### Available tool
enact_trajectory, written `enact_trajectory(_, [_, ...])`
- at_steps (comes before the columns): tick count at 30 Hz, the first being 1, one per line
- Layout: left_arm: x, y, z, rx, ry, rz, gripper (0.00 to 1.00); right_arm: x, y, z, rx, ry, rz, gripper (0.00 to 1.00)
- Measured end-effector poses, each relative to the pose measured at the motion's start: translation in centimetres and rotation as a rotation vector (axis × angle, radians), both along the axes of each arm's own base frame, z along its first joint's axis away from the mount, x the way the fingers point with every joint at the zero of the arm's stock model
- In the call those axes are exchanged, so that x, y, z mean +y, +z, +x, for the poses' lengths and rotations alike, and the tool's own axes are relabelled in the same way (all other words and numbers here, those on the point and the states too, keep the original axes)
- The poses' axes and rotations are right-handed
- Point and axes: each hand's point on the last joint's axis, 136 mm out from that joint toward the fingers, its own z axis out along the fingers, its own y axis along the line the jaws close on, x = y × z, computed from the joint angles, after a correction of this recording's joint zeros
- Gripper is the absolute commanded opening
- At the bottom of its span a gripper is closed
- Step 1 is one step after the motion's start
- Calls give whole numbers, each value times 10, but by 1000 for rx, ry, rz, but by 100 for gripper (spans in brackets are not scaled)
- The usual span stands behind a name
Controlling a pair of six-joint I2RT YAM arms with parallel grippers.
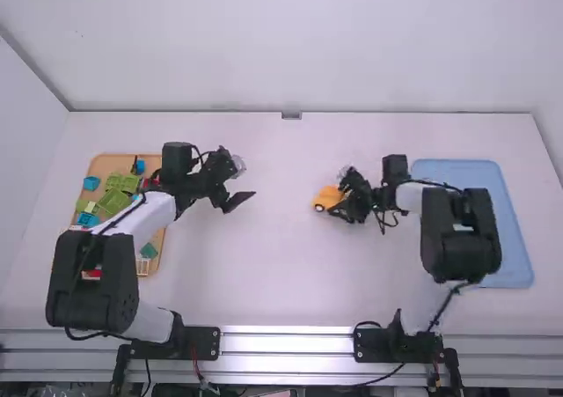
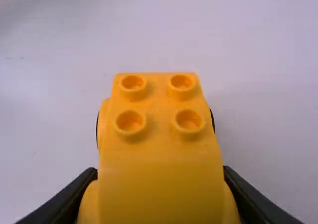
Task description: Assemble lego blocks to make yellow taxi
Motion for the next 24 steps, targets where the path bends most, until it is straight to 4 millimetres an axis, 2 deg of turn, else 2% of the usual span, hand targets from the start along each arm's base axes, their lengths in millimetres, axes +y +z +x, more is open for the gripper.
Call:
enact_trajectory(2, [12, -1, 3, 9, 37, -4, 99, -35, 25, 16, -60, -102, -110, 50])
enact_trajectory(3, [17, -1, 5, 13, 54, -7, 99, -62, 43, 29, -115, -196, -186, 48])
enact_trajectory(5, [21, 0, 6, 16, 67, -10, 99, -97, 61, 41, -161, -319, -265, 47])
enact_trajectory(6, [23, 0, 6, 15, 72, -11, 99, -128, 71, 45, -175, -428, -317, 47])
enact_trajectory(7, [22, 1, 7, 11, 73, -13, 99, -149, 76, 45, -174, -498, -346, 47])
enact_trajectory(8, [22, 1, 7, 11, 73, -13, 99, -158, 77, 45, -170, -530, -355, 47])
enact_trajectory(10, [23, 2, 9, 0, 74, -12, 99, -213, 80, 37, -133, -717, -396, 47])
enact_trajectory(12, [24, 2, 10, -5, 79, -7, 99, -244, 80, 31, -112, -823, -408, 47])
enact_trajectory(15, [27, 1, 12, -5, 96, 6, 99, -306, 85, 20, -132, -1047, -405, 51])
enact_trajectory(18, [27, 1, 12, -4, 99, 9, 99, -333, 81, 12, -161, -1149, -396, 56])
enact_trajectory(20, [27, 1, 12, -4, 99, 10, 99, -339, 72, 9, -159, -1182, -384, 58])
enact_trajectory(23, [28, 0, 12, -3, 106, 15, 99, -341, 39, 2, -102, -1221, -356, 58])
enact_trajectory(24, [28, 0, 13, -3, 106, 16, 99, -340, 36, 1, -94, -1222, -354, 61])
